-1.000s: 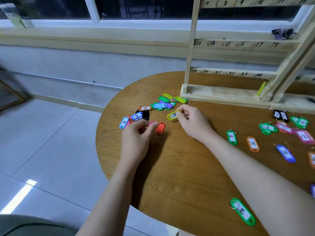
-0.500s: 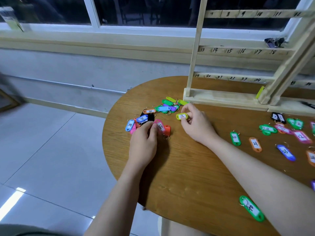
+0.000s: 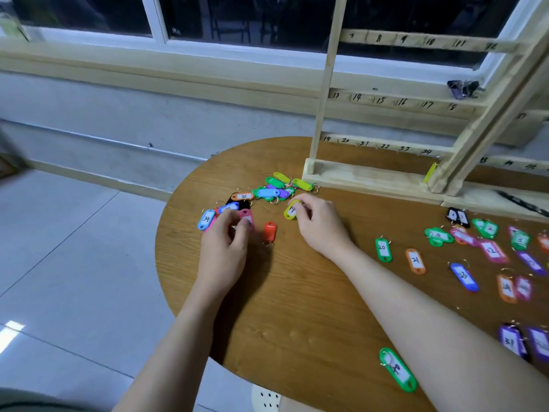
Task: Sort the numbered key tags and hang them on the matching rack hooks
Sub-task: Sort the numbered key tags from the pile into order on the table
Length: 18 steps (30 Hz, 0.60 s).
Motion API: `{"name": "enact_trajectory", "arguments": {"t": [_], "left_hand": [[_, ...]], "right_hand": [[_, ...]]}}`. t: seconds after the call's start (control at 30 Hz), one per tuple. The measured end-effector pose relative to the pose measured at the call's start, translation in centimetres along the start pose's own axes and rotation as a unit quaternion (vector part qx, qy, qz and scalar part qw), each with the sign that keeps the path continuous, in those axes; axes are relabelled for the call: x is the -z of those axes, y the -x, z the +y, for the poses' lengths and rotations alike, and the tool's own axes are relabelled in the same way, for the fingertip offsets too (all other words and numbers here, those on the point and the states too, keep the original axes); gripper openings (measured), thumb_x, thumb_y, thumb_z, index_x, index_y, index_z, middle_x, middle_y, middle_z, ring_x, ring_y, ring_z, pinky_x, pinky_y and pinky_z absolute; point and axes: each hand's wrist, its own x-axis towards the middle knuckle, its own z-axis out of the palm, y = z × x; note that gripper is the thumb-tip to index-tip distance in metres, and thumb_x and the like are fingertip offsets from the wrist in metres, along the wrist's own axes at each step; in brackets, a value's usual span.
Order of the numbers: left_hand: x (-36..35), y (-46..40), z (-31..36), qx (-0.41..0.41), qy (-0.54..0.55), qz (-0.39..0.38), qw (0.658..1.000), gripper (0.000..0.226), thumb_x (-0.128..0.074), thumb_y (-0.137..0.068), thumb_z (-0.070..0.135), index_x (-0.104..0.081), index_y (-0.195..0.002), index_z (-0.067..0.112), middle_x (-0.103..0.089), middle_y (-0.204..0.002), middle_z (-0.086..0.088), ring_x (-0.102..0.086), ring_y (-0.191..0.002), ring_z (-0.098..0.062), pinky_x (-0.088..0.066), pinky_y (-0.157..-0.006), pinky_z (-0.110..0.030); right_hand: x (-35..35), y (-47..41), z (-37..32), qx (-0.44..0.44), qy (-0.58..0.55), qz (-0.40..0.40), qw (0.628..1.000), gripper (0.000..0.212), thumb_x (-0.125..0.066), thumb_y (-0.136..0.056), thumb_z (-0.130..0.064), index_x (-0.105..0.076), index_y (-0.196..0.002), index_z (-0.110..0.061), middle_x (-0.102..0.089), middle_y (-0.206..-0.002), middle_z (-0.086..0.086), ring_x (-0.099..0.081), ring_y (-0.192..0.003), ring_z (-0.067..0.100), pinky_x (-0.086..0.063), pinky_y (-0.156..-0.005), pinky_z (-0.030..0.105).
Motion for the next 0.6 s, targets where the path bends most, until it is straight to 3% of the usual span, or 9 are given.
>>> {"name": "enact_trajectory", "arguments": {"t": [0.13, 0.23, 0.33, 0.4, 0.5, 0.6], "left_hand": [[0.0, 0.2, 0.2, -0.008, -0.008, 0.005, 1.0, 0.014, -0.056, -0.102, 0.02, -0.063, -0.09, 0.017, -0.069, -0.081, 0.002, -0.064, -0.079, -0.011, -0.047, -0.075, -0.023], [-0.5, 0.2, 1.3, -0.009, -0.049, -0.013, 0.999, 0.018, -0.059, -0.101, 0.029, -0.063, -0.086, 0.02, -0.064, -0.072, 0.006, -0.057, -0.069, -0.003, -0.042, -0.065, -0.024], [-1.8, 0.6, 3.0, -0.01, -0.046, -0.036, 0.998, 0.014, -0.065, -0.097, 0.029, -0.075, -0.092, 0.02, -0.071, -0.074, 0.012, -0.063, -0.072, -0.006, -0.048, -0.067, -0.024], [-3.2, 1.2, 4.8, -0.023, -0.036, -0.056, 0.997, 0.01, -0.068, -0.095, 0.024, -0.077, -0.092, 0.026, -0.066, -0.066, 0.016, -0.054, -0.061, -0.006, -0.04, -0.057, -0.017], [-5.8, 2.0, 7.7, -0.046, -0.041, -0.076, 0.995, 0.01, -0.07, -0.094, 0.022, -0.077, -0.09, 0.028, -0.062, -0.064, 0.012, -0.048, -0.057, -0.004, -0.034, -0.053, -0.018], [-8.5, 2.6, 10.1, -0.059, -0.03, -0.128, 0.989, 0.016, -0.062, -0.099, 0.02, -0.078, -0.095, 0.023, -0.066, -0.068, 0.021, -0.054, -0.06, 0.008, -0.037, -0.055, -0.01]], "right_hand": [[0.9, 0.9, -0.9, -0.003, 0.005, -0.028, 1.0, 0.03, -0.043, -0.099, -0.026, -0.071, -0.106, -0.018, -0.075, -0.091, 0.007, -0.066, -0.086, 0.032, -0.054, -0.076, 0.045], [3.1, 2.1, -1.6, 0.007, 0.023, -0.048, 0.999, 0.025, -0.042, -0.1, -0.031, -0.064, -0.109, -0.023, -0.074, -0.091, 0.006, -0.065, -0.087, 0.034, -0.054, -0.076, 0.046], [6.4, 3.4, -1.4, 0.016, 0.029, -0.045, 0.998, 0.006, -0.045, -0.102, -0.028, -0.049, -0.106, -0.026, -0.075, -0.091, 0.0, -0.064, -0.085, 0.031, -0.052, -0.073, 0.045], [8.8, 4.6, -0.8, 0.025, 0.034, -0.032, 0.999, 0.005, -0.049, -0.103, -0.024, -0.044, -0.101, -0.026, -0.074, -0.084, -0.003, -0.061, -0.081, 0.029, -0.05, -0.07, 0.044], [12.5, 6.5, 0.8, 0.032, 0.02, -0.042, 0.998, 0.007, -0.054, -0.1, -0.023, -0.05, -0.095, -0.025, -0.064, -0.067, -0.008, -0.057, -0.068, 0.021, -0.05, -0.067, 0.045], [16.0, 8.5, 2.9, 0.016, 0.018, -0.04, 0.999, 0.008, -0.059, -0.099, -0.026, -0.056, -0.092, -0.027, -0.056, -0.066, -0.01, -0.054, -0.063, 0.012, -0.052, -0.066, 0.045]]}}
